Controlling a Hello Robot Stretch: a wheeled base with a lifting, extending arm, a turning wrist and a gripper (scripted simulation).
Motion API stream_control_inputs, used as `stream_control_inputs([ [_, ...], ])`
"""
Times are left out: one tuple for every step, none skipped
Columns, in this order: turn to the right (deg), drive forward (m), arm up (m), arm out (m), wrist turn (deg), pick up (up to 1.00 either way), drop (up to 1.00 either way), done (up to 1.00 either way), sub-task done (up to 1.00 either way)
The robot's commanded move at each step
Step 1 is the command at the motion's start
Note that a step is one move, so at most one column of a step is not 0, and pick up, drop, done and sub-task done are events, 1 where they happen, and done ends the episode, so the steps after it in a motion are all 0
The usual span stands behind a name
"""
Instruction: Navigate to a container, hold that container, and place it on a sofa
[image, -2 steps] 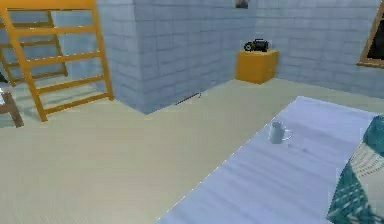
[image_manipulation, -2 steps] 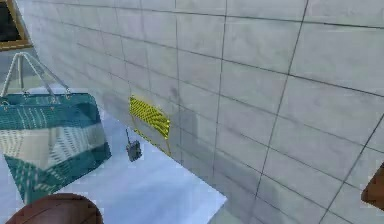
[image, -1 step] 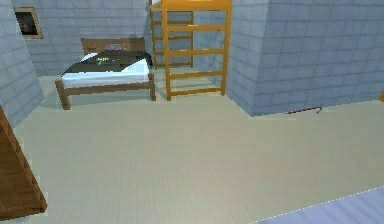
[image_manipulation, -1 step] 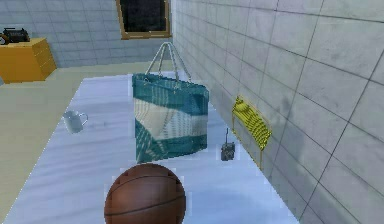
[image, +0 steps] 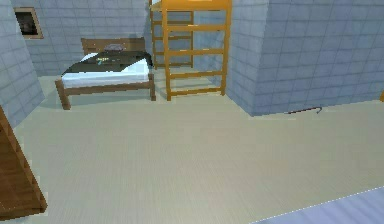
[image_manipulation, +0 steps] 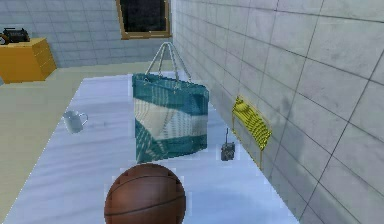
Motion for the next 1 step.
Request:
stream_control_inputs([
  [0.0, 0.00, 0.38, 0.00, 0.0, 0.00, 0.00, 0.00, 0.00],
])
